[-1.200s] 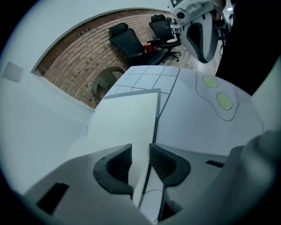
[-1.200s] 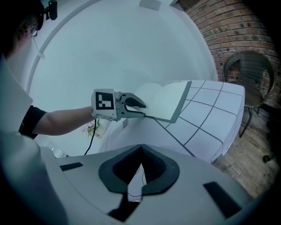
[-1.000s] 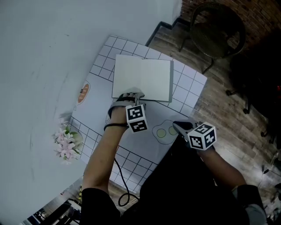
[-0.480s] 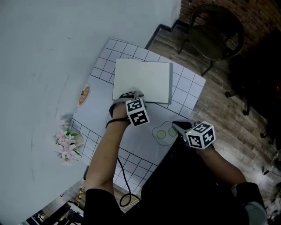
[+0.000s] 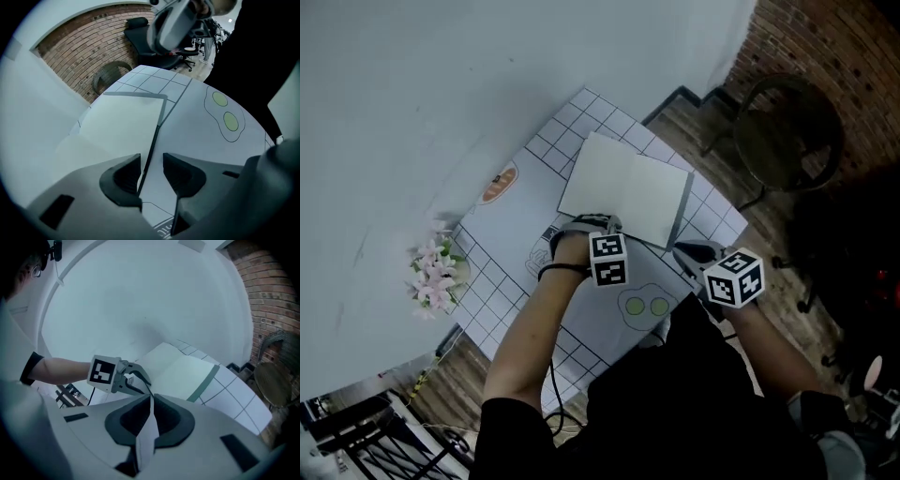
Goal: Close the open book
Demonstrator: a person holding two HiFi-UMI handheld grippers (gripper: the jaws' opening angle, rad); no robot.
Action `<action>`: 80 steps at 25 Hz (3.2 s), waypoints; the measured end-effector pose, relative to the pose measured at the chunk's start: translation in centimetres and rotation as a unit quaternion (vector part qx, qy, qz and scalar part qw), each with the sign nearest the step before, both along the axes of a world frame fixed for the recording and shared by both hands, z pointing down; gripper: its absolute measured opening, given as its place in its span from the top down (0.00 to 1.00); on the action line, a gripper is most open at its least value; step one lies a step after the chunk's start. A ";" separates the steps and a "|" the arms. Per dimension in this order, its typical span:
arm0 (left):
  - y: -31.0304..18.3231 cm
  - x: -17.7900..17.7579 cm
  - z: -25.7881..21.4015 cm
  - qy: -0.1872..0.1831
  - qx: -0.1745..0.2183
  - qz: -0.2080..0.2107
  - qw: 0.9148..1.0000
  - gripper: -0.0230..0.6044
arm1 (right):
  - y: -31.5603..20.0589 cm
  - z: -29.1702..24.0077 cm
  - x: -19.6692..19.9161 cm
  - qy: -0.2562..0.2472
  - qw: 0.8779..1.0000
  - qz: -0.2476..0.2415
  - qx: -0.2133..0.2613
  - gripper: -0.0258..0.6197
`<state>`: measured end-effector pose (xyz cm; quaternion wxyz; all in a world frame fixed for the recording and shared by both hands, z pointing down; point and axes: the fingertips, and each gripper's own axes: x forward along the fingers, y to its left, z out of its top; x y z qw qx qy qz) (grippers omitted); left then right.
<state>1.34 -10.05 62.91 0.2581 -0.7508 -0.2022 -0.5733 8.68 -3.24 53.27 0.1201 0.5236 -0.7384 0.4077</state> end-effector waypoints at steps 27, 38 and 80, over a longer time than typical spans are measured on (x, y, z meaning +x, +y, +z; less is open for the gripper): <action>-3.2 2.7 -4.5 0.096 -0.003 -0.304 0.948 0.72 | -16.4 6.9 12.0 0.077 0.949 -0.303 -0.036 0.63; -4.0 2.0 -6.3 0.202 -0.038 -0.468 0.860 0.72 | -17.4 9.2 10.3 0.095 0.920 -0.373 -0.072 0.60; 4.3 -9.2 -6.0 0.200 -0.063 -0.488 0.847 0.72 | -10.2 6.7 -1.9 -0.099 0.953 -0.257 -0.127 0.81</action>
